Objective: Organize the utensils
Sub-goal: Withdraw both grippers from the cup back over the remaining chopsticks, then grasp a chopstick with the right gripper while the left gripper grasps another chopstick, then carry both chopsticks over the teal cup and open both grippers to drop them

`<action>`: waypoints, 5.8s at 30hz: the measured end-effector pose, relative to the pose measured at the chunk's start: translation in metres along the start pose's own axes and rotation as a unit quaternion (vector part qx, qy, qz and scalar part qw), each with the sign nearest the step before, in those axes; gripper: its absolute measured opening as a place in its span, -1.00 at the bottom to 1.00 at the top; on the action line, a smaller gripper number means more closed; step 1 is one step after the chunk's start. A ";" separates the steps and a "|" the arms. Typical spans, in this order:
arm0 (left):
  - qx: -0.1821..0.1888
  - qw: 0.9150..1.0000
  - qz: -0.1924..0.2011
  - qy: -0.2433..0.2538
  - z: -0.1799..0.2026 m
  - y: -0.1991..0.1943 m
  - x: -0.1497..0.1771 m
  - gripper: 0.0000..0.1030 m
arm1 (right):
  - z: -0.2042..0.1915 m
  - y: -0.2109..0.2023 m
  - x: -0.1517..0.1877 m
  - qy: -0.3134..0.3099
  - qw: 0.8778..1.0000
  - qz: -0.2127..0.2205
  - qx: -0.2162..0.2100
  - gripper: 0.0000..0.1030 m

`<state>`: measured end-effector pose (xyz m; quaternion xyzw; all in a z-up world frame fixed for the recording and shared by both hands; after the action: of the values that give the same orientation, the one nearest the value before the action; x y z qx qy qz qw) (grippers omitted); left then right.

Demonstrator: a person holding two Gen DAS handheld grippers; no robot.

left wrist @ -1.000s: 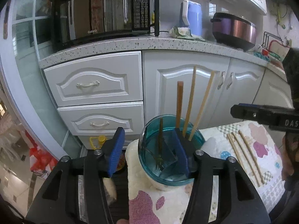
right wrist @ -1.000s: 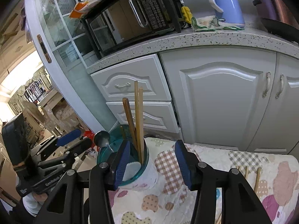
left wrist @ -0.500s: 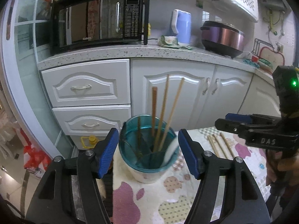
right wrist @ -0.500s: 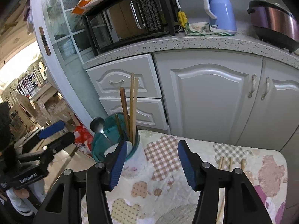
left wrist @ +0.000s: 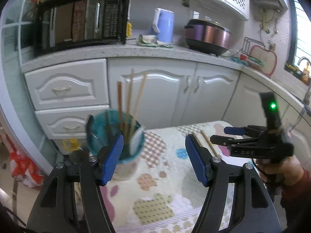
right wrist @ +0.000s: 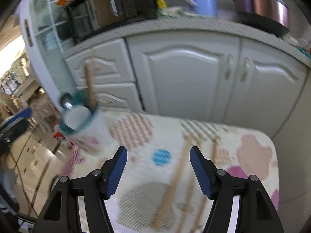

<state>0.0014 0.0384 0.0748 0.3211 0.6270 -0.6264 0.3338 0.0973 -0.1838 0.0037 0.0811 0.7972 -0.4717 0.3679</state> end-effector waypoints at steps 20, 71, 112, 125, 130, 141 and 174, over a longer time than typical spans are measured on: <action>0.055 0.992 -0.109 -0.002 0.044 0.064 0.065 0.29 | 0.053 0.089 0.052 0.035 0.994 -0.103 0.003 -0.63; 0.048 0.976 -0.200 -0.067 0.072 0.179 0.095 -0.79 | 0.043 0.085 0.065 0.067 0.991 -0.098 -0.058 -0.58; 0.134 0.986 -0.084 -0.051 0.017 0.051 0.035 -0.92 | -0.016 -0.015 0.006 -0.003 0.992 0.011 -0.126 -0.91; 0.129 0.989 -0.015 -0.073 -0.028 -0.004 -0.002 -0.92 | -0.054 -0.065 -0.030 -0.040 0.987 0.071 -0.138 -0.91; 0.128 0.989 0.010 -0.075 -0.038 -0.021 -0.025 -0.92 | -0.073 -0.085 -0.054 -0.065 0.984 0.093 -0.139 -0.91; 0.059 0.991 0.085 -0.085 -0.090 -0.053 -0.095 -0.92 | -0.124 -0.123 -0.131 -0.133 0.972 0.143 -0.132 -0.91; -0.060 0.994 0.013 -0.087 -0.117 0.066 -0.053 -0.92 | -0.099 0.071 -0.139 -0.037 0.987 0.015 -0.154 -0.80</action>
<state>0.0835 0.1569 0.0797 0.2529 0.6279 -0.6087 0.4138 0.1800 -0.0343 0.0749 0.0182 0.8450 -0.3404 0.4119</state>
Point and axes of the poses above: each gripper's, at about its wrist camera, not at the fingertips, and y roughly the way its jaws point, z to its right, x to its underside, the point moved 3 cm from there along y, roughly the way its jaws point, and after that the axes turned 12 degrees about -x, right-handed, at the moved point
